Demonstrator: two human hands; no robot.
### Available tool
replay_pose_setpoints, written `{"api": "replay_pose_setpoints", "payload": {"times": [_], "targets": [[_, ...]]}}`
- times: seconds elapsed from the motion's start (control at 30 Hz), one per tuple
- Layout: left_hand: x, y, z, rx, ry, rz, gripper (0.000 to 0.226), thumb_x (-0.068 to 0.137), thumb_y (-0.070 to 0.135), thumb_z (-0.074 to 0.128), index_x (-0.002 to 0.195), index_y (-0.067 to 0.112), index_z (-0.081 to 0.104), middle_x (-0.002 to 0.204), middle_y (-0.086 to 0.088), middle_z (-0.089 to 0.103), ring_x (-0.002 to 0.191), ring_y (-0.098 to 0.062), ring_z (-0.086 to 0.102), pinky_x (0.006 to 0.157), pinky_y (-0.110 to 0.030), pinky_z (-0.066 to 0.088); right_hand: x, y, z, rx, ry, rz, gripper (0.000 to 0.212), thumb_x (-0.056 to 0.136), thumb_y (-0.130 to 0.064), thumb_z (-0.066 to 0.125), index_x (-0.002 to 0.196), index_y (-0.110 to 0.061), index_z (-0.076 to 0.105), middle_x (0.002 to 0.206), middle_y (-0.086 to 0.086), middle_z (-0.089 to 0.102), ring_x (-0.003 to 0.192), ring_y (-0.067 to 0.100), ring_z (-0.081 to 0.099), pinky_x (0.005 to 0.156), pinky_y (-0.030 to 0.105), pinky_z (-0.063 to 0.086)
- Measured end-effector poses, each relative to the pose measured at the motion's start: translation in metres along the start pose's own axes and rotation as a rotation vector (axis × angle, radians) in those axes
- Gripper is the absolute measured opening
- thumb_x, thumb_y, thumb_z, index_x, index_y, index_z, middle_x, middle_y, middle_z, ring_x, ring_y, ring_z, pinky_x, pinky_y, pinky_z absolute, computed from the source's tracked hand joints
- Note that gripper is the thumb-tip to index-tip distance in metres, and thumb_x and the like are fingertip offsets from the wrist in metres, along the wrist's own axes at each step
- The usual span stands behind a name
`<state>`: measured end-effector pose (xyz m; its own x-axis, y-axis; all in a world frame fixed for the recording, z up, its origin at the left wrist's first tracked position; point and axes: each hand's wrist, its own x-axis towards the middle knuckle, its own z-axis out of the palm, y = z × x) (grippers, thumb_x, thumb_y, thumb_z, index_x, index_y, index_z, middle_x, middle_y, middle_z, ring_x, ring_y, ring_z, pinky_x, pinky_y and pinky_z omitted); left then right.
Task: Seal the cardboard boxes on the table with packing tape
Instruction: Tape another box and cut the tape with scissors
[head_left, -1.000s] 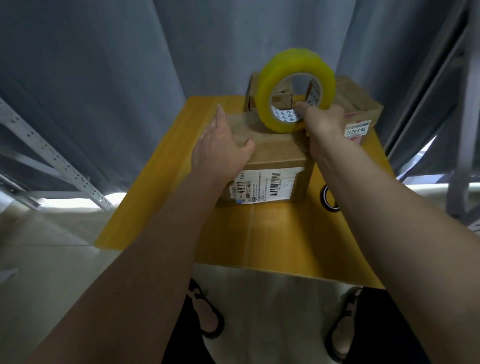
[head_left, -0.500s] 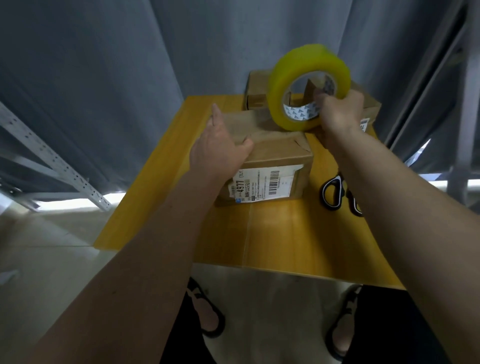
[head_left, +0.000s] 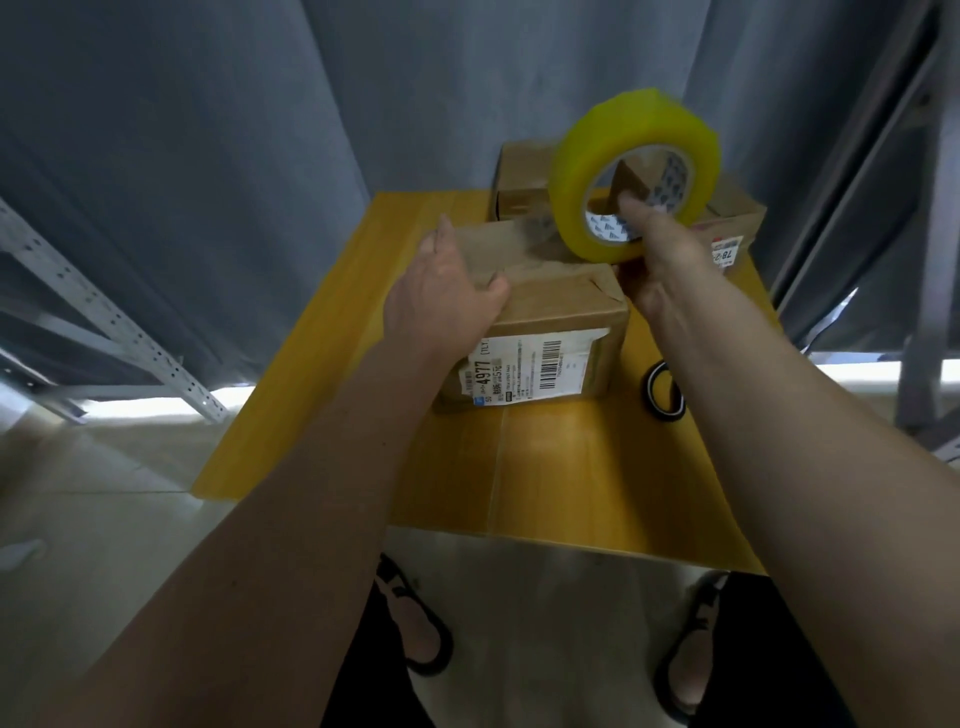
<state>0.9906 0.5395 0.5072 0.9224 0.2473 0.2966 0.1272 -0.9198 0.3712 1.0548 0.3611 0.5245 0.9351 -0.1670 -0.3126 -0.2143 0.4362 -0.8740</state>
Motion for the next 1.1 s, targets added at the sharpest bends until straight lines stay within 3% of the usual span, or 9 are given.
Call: {"api": "replay_pose_setpoints", "payload": {"times": [0.1, 0.2, 0.3, 0.4, 0.5, 0.7, 0.83, 1.1], "targets": [[0.001, 0.002, -0.002, 0.033, -0.015, 0.009, 0.084, 0.092, 0.052, 0.049, 0.155, 0.014, 0.008, 0.157, -0.009, 0.027, 0.137, -0.025, 0.038, 0.101, -0.038, 0.039, 0.005, 0.003, 0.002, -0.028, 0.038, -0.001, 0.051, 0.074, -0.024, 0.081, 0.117, -0.009, 0.059, 0.106, 0.009, 0.070, 0.094, 0.026, 0.069, 0.087, 0.043, 0.057], [0.006, 0.009, -0.002, 0.065, -0.041, 0.003, 0.081, 0.092, 0.048, 0.048, 0.155, 0.015, 0.008, 0.153, -0.010, 0.031, 0.132, -0.026, 0.042, 0.096, -0.038, 0.041, 0.007, 0.006, 0.001, -0.089, 0.067, -0.052, 0.030, 0.073, -0.032, 0.079, 0.091, -0.018, 0.059, 0.097, 0.005, 0.071, 0.088, 0.024, 0.069, 0.085, 0.044, 0.057], [0.011, 0.019, 0.000, 0.078, -0.092, -0.031, 0.079, 0.092, 0.043, 0.047, 0.155, 0.017, 0.006, 0.153, -0.013, 0.030, 0.135, -0.029, 0.037, 0.102, -0.041, 0.038, 0.006, 0.007, 0.000, -0.125, 0.100, -0.128, 0.023, 0.076, -0.032, 0.074, 0.075, -0.024, 0.054, 0.085, 0.002, 0.070, 0.084, 0.023, 0.069, 0.085, 0.046, 0.057], [0.004, 0.021, 0.005, 0.119, -0.114, -0.001, 0.077, 0.094, 0.043, 0.040, 0.154, 0.011, 0.004, 0.160, -0.016, 0.014, 0.147, -0.031, 0.015, 0.117, -0.043, 0.018, 0.006, 0.006, -0.001, -0.178, 0.097, -0.157, 0.022, 0.079, -0.033, 0.072, 0.075, -0.025, 0.051, 0.083, 0.000, 0.067, 0.086, 0.023, 0.068, 0.087, 0.047, 0.056], [-0.001, 0.017, 0.009, 0.179, -0.123, 0.061, 0.081, 0.094, 0.050, 0.033, 0.153, 0.003, 0.002, 0.161, -0.017, 0.005, 0.149, -0.028, 0.005, 0.119, -0.037, 0.003, 0.007, 0.003, -0.003, -0.142, 0.062, -0.158, 0.020, 0.083, -0.027, 0.071, 0.079, -0.022, 0.052, 0.087, 0.003, 0.069, 0.086, 0.022, 0.070, 0.085, 0.044, 0.058], [-0.002, 0.015, 0.010, 0.245, -0.161, 0.076, 0.087, 0.094, 0.061, 0.026, 0.152, 0.001, 0.000, 0.161, -0.018, 0.004, 0.149, -0.030, 0.003, 0.119, -0.038, 0.002, 0.004, -0.004, -0.007, -0.181, 0.039, -0.186, 0.016, 0.086, -0.021, 0.066, 0.079, -0.019, 0.051, 0.091, 0.010, 0.069, 0.085, 0.027, 0.071, 0.078, 0.048, 0.059], [0.001, 0.017, 0.008, 0.276, -0.199, 0.056, 0.088, 0.094, 0.063, 0.022, 0.152, 0.000, 0.001, 0.161, -0.017, 0.004, 0.149, -0.029, 0.003, 0.119, -0.037, 0.002, 0.007, -0.007, -0.023, -0.097, 0.111, -0.117, 0.024, 0.091, -0.021, 0.061, 0.079, -0.022, 0.040, 0.088, 0.008, 0.062, 0.074, 0.024, 0.070, 0.047, 0.035, 0.057], [-0.002, 0.018, 0.006, 0.315, -0.196, 0.060, 0.088, 0.095, 0.063, 0.021, 0.152, -0.002, 0.003, 0.161, -0.018, 0.006, 0.149, -0.030, 0.005, 0.119, -0.038, 0.003, 0.007, -0.006, -0.028, -0.048, 0.081, -0.119, 0.022, 0.093, -0.020, 0.061, 0.081, -0.022, 0.041, 0.086, 0.007, 0.063, 0.077, 0.025, 0.072, 0.054, 0.039, 0.059]]}}
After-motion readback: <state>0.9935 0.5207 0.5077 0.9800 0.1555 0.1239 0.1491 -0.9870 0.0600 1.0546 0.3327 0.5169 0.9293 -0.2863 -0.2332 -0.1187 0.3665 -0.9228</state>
